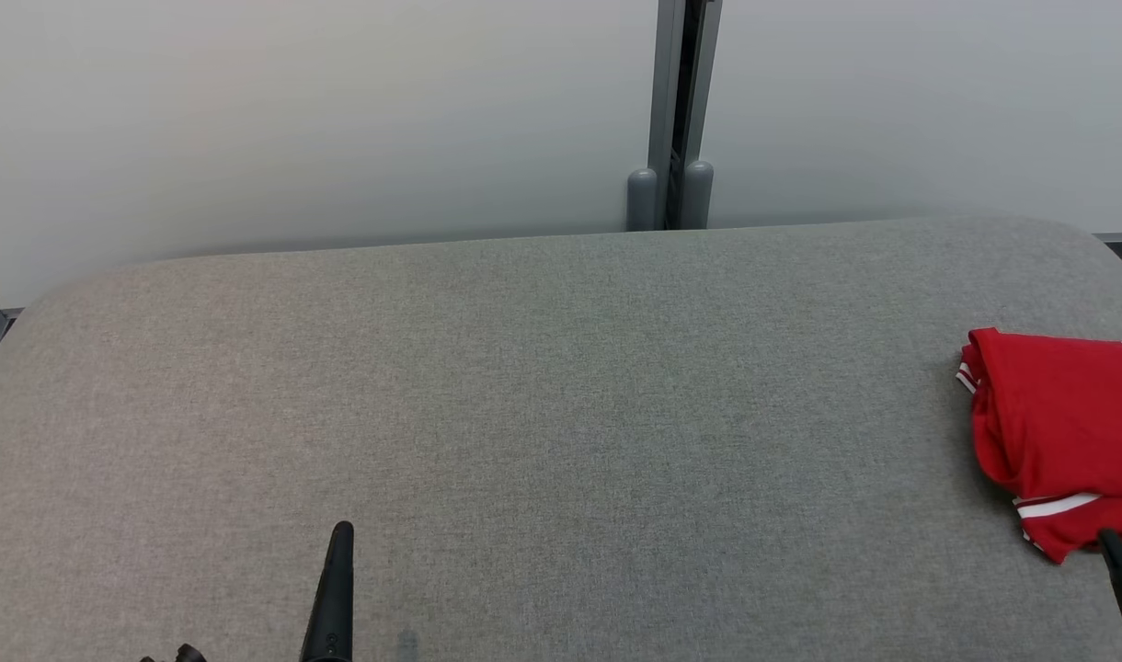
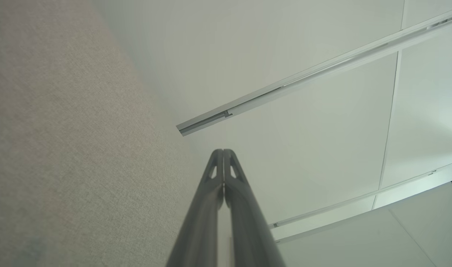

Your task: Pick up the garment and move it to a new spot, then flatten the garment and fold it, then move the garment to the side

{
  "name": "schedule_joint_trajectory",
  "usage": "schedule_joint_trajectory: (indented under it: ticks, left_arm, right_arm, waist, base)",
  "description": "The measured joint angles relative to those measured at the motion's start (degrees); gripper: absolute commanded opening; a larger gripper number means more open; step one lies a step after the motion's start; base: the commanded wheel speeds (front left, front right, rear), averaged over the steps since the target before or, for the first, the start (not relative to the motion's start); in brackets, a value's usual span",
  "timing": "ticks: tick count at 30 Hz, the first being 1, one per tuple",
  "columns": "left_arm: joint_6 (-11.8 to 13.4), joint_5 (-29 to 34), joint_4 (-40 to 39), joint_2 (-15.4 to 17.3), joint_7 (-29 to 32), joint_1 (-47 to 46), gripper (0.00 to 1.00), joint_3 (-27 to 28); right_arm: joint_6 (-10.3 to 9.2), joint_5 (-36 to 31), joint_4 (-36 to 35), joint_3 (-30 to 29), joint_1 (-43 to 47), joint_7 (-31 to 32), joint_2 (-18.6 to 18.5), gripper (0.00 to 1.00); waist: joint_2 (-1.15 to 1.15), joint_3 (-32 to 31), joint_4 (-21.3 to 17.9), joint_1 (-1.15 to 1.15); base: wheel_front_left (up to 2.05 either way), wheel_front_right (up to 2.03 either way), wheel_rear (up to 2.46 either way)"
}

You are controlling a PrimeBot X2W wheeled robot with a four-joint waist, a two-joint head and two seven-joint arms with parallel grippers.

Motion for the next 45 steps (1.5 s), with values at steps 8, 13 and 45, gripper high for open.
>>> schedule_joint_trajectory:
  ticks: [8,13,45]
  left_arm:
    - [-0.54,-3.44,-0.63,-0.31,-0.09,0.61,0.00,-0.34]
    - [-0.82,-4.98,-0.96,-0.47,-0.24,0.83,0.00,-0.52]
    - [-2.71,-15.58,-2.78,-1.70,-0.69,2.08,0.00,-1.83]
  right_arm:
    - [0.00,3.88,-0.09,-1.65,0.16,1.76,0.15,0.00]
    - [0.00,5.82,-0.18,-2.30,0.31,2.55,0.23,0.00]
    - [0.00,18.25,-0.47,-7.08,0.98,7.66,0.53,0.00]
  waist:
    - [0.00,0.08,0.03,0.00]
    - [0.00,0.13,0.04,0.00]
    - [0.00,0.45,0.15,0.00]
  base:
    - [0.00,0.00,0.00]
    - [0.00,0.00,0.00]
    - [0.00,0.00,0.00]
